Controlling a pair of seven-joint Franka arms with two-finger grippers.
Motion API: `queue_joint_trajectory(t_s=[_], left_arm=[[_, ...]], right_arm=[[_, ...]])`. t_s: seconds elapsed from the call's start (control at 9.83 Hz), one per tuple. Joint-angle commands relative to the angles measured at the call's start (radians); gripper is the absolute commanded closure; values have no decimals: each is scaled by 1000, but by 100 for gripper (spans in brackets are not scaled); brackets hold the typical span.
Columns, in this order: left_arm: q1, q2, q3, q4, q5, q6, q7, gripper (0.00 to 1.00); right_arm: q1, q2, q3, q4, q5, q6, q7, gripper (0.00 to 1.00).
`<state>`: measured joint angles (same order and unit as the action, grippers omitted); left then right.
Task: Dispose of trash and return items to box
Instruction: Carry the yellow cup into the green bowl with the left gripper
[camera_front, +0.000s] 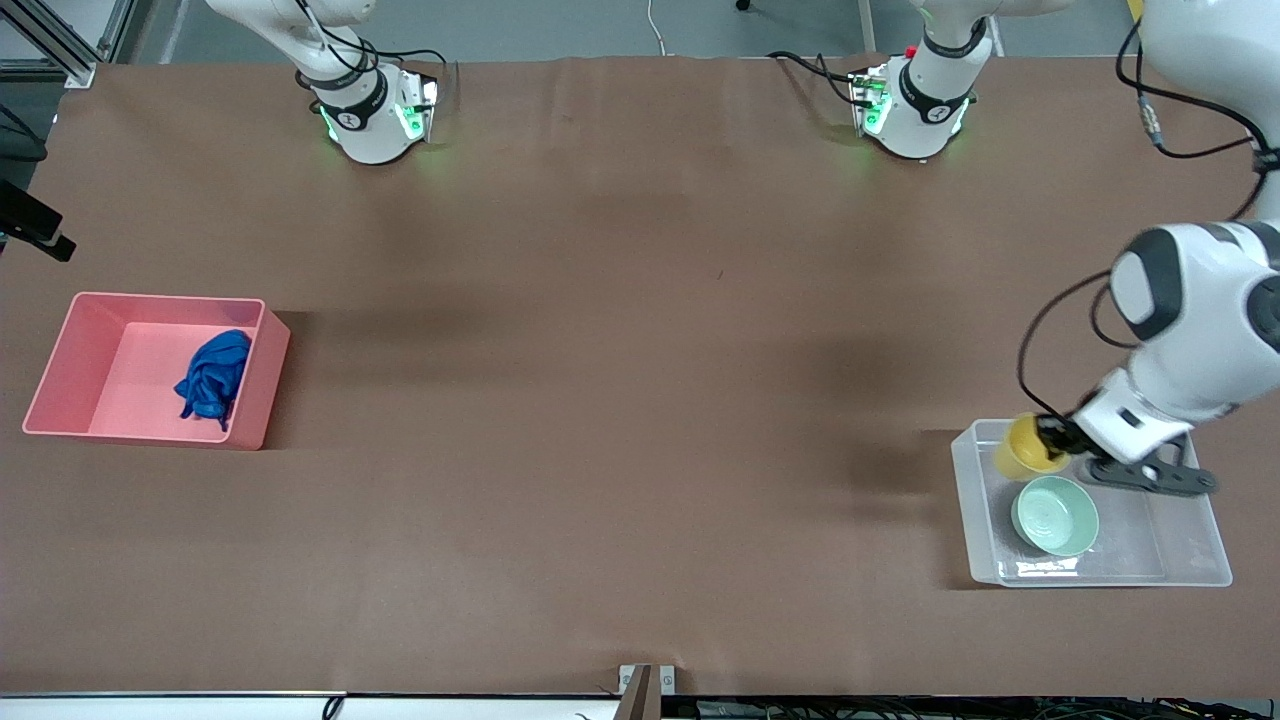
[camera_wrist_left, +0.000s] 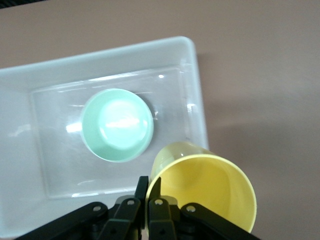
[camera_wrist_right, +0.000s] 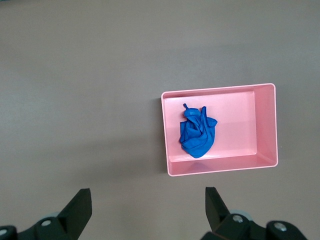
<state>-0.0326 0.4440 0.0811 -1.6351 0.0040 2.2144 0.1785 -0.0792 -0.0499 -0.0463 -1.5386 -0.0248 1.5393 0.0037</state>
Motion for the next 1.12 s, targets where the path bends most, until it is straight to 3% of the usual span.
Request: queue_joint_trajectory(t_s=[0.0, 0.1, 0.41, 0.51, 0.61, 0.81, 1.02], left_arm=[[3, 183, 93, 147, -139, -16, 135, 100], [0, 249, 153, 199, -242, -15, 226, 100], [5, 344, 174, 241, -277, 46, 260, 99], [3, 352, 174, 239, -277, 51, 253, 74], [0, 348, 172, 238, -279, 53, 240, 1], [16, 281, 170, 236, -279, 51, 249, 0], [10, 132, 160, 192, -266, -5, 245, 0]], right_arm=[[-8, 1, 6, 8, 5, -1, -7, 0], [-10, 2, 5, 8, 5, -1, -8, 0], [-7, 2, 6, 9, 5, 1, -7, 0], [-7, 4, 6, 9, 6, 1, -8, 0], [-7, 2, 6, 9, 6, -2, -8, 0], [-8, 4, 6, 11, 5, -1, -10, 0], [-7, 2, 6, 11, 5, 1, -10, 0]])
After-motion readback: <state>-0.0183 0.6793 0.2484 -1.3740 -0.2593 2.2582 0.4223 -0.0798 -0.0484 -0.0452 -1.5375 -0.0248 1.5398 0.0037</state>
